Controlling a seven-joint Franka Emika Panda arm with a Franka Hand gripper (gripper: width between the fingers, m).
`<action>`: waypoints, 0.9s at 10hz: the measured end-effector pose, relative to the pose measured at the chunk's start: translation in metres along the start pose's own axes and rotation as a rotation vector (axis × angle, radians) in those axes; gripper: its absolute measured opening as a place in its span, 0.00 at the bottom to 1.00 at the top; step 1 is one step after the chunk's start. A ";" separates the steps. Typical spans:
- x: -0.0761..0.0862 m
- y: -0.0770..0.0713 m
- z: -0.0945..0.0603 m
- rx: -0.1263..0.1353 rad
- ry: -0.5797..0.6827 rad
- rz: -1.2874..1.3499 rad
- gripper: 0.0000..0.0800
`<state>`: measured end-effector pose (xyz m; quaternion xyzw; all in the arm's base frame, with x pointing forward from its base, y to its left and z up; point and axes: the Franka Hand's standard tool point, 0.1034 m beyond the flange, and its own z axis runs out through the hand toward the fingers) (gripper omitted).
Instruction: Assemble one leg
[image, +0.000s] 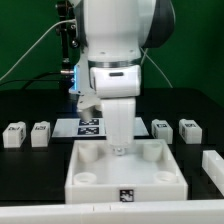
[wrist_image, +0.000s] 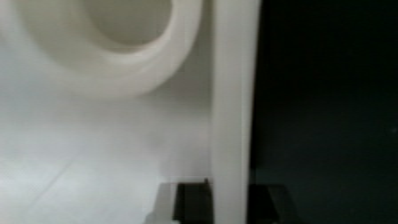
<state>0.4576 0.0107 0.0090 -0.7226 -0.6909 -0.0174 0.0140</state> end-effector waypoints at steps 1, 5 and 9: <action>0.013 0.008 0.000 -0.009 0.012 -0.016 0.07; 0.057 0.033 0.005 -0.031 0.043 0.030 0.07; 0.061 0.035 0.007 0.001 0.035 0.035 0.07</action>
Offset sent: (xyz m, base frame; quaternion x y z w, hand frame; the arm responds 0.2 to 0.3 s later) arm 0.0362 0.0497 -0.0080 -0.0201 0.0115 0.0192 0.9995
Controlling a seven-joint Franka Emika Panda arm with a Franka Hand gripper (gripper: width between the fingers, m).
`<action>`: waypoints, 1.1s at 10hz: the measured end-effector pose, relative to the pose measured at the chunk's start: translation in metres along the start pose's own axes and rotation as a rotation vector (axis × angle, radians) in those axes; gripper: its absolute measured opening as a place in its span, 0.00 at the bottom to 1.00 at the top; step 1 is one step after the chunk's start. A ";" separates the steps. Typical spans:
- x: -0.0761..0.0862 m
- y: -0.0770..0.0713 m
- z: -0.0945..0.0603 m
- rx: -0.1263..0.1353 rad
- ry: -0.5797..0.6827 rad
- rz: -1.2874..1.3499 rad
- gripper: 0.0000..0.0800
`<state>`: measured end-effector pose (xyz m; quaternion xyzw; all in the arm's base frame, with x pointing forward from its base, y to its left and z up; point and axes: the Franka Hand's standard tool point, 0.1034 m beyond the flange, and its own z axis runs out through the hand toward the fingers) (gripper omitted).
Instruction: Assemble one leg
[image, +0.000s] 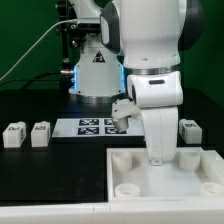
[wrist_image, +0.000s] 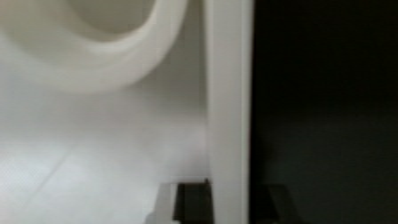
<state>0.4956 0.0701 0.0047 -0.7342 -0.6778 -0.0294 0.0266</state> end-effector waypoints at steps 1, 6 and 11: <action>0.000 0.000 0.000 -0.001 0.000 0.005 0.07; -0.001 0.000 0.000 -0.001 0.000 0.007 0.41; -0.002 0.000 0.000 -0.001 0.000 0.009 0.81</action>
Offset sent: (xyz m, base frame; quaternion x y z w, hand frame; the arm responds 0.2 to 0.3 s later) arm 0.0000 0.0000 0.0000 0.0000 0.0000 0.0000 1.0000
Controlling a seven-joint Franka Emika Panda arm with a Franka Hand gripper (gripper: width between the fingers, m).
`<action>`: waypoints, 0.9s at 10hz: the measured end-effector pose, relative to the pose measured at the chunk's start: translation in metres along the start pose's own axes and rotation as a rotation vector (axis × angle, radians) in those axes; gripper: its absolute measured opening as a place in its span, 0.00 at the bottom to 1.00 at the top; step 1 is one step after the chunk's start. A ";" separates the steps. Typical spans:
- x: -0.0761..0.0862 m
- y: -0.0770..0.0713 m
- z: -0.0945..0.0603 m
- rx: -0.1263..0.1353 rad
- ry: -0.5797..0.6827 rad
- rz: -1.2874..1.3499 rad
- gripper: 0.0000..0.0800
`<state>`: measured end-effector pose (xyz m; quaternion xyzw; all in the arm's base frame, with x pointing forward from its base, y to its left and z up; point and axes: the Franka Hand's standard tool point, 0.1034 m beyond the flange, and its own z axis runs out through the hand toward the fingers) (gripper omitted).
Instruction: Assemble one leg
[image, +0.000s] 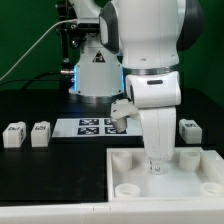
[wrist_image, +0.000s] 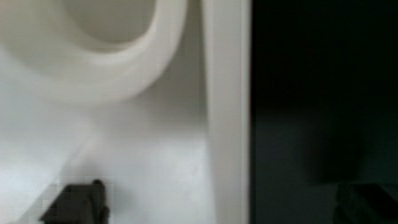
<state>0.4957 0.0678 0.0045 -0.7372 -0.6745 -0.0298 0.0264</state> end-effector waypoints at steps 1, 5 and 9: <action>0.000 0.000 0.000 0.000 0.000 0.000 0.81; 0.001 0.002 -0.011 -0.018 -0.001 0.064 0.81; 0.045 -0.018 -0.033 -0.037 0.015 0.439 0.81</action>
Offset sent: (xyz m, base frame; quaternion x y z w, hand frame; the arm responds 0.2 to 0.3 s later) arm 0.0000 0.0000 0.0000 0.0000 0.0000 0.0000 1.0000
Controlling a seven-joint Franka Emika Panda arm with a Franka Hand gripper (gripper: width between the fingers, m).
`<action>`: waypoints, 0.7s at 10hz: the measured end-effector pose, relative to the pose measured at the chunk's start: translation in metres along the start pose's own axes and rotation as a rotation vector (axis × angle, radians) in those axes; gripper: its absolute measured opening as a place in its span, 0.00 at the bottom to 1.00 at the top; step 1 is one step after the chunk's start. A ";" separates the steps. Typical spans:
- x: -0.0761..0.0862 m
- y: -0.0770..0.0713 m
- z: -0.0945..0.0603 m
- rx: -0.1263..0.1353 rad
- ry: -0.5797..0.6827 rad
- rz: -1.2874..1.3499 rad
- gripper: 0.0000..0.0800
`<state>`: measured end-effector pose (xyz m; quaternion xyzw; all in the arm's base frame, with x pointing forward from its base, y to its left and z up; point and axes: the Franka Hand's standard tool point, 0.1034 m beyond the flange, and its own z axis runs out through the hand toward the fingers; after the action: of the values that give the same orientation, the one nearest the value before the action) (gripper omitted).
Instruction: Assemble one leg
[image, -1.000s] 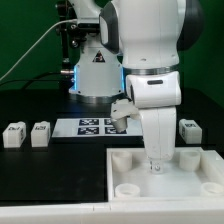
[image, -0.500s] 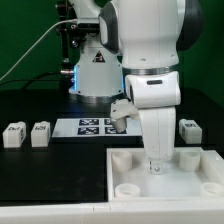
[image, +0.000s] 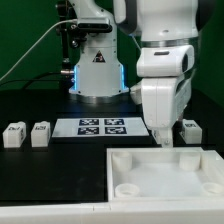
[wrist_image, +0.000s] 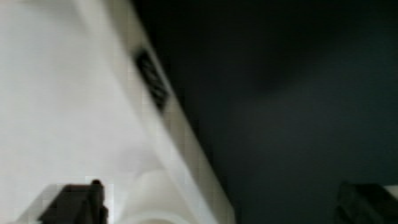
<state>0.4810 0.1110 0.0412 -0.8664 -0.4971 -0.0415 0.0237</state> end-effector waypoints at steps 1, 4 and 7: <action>0.010 -0.011 0.000 0.008 0.004 0.178 0.81; 0.016 -0.016 0.000 0.023 0.013 0.461 0.81; 0.023 -0.028 0.000 0.045 0.003 0.785 0.81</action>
Offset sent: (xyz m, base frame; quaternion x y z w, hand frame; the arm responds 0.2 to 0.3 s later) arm 0.0000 0.0000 0.0000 0.0000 0.0000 0.1790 0.9838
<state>0.4687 0.1447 0.0433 -0.9898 -0.1286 -0.0196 0.0576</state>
